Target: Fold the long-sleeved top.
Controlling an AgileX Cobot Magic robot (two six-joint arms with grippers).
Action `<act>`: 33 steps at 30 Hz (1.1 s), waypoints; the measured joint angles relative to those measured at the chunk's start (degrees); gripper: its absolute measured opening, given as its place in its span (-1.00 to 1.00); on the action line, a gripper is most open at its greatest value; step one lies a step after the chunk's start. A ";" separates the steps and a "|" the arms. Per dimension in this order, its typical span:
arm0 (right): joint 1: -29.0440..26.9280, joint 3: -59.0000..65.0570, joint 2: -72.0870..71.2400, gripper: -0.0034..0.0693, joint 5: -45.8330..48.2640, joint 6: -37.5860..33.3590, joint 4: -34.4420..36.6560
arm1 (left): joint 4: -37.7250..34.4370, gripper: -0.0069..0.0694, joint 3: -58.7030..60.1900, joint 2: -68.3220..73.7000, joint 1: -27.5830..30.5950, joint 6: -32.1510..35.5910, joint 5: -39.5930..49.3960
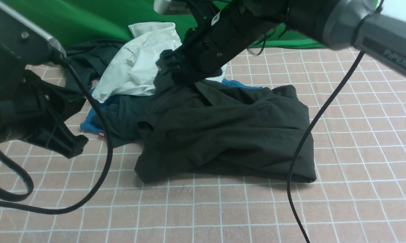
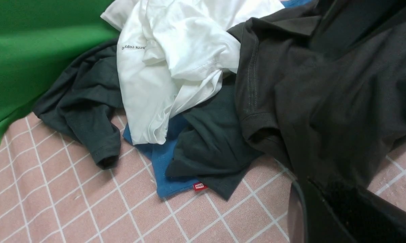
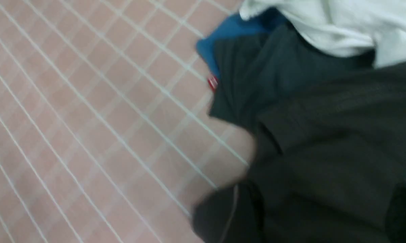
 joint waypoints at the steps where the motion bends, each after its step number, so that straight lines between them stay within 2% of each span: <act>1: -0.59 -1.22 -0.80 0.36 3.45 0.00 -3.75 | -0.53 -0.79 0.05 0.00 0.00 0.00 0.00; 6: -4.07 -2.39 -5.20 -0.31 12.84 0.19 -16.46 | -6.74 -0.79 1.55 0.76 0.00 3.29 -2.27; 8: -5.93 -2.23 -6.56 -0.53 14.75 0.45 -19.03 | -11.49 -0.79 2.17 2.67 0.00 6.66 -3.55; 10: -7.71 -0.53 -7.81 -0.62 15.18 0.92 -20.14 | -14.72 -0.79 2.16 6.15 0.00 8.03 -4.21; 13: -9.68 3.40 -9.78 -0.63 15.35 1.41 -20.54 | -16.98 -0.76 0.65 11.58 0.00 9.21 -4.53; 19: -10.93 15.17 -14.13 -0.62 10.66 1.42 -21.08 | -19.72 -0.49 -10.58 27.63 0.42 15.22 -0.73; 23: -10.85 22.06 -16.17 -0.61 6.39 1.21 -20.32 | -21.75 -0.10 -24.96 41.18 3.81 19.09 6.17; 24: -10.85 22.32 -16.23 -0.61 6.29 1.21 -20.33 | -22.03 -0.08 -25.56 42.31 3.99 19.63 6.91; 27: -10.85 26.50 -17.18 -0.59 4.84 0.38 -19.96 | -24.06 0.24 -35.08 51.11 6.05 24.57 13.38; 30: -10.85 28.33 -17.60 -0.58 4.14 -0.38 -19.74 | -25.48 0.34 -38.85 55.98 6.27 26.11 15.14; 33: -10.85 28.57 -17.73 -0.57 3.92 -0.46 -19.74 | -26.16 0.36 -39.91 58.07 6.27 27.62 15.21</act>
